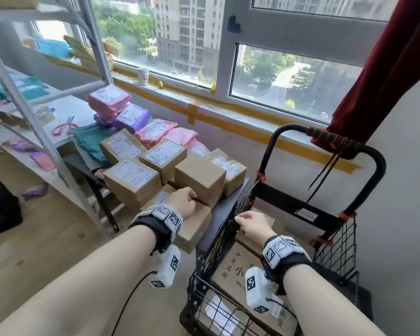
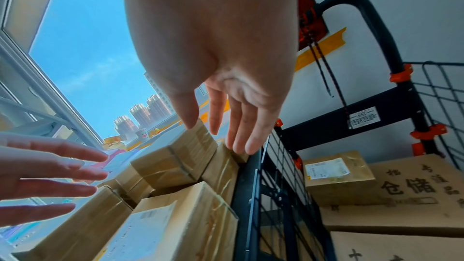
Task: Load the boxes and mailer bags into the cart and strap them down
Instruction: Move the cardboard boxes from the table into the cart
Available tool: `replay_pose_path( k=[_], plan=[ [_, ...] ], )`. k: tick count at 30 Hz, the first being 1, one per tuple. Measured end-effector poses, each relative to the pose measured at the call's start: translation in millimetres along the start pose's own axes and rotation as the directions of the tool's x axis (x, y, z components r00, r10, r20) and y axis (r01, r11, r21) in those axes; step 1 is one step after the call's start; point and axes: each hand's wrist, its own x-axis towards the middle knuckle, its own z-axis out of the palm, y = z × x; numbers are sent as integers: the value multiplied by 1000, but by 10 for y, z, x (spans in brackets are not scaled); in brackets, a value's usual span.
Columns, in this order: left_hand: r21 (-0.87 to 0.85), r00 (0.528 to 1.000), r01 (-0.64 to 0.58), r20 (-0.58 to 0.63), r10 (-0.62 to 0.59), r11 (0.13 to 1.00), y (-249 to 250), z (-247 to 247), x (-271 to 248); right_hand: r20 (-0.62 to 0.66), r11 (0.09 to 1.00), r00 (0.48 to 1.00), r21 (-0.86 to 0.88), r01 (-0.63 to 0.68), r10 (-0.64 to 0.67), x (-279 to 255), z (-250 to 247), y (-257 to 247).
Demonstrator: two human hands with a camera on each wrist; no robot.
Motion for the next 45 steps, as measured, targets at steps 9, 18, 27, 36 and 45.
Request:
replay_pose_path(
  k=[9, 18, 27, 36, 45],
  plan=[
    [-51, 997, -51, 57, 54, 997, -546, -516, 891, -113, 978, 987, 186, -89, 111, 583, 635, -656],
    [-104, 985, -70, 149, 85, 992, -495, -467, 1559, -177, 892, 958, 435, -128, 224, 1010, 851, -786],
    [-181, 981, -51, 176, 83, 982, -321, -368, 1566, -194, 789, 946, 607, -92, 259, 893, 696, -742],
    [-405, 942, -20, 299, 153, 914, 663, 216, 1218, -308, 734, 895, 679, -30, 322, 351, -257, -3],
    [-458, 900, 118, 424, 100, 881, 1483, 1410, 748, -284, 765, 897, 638, -88, 340, 125, -1282, 1154]
  ],
)
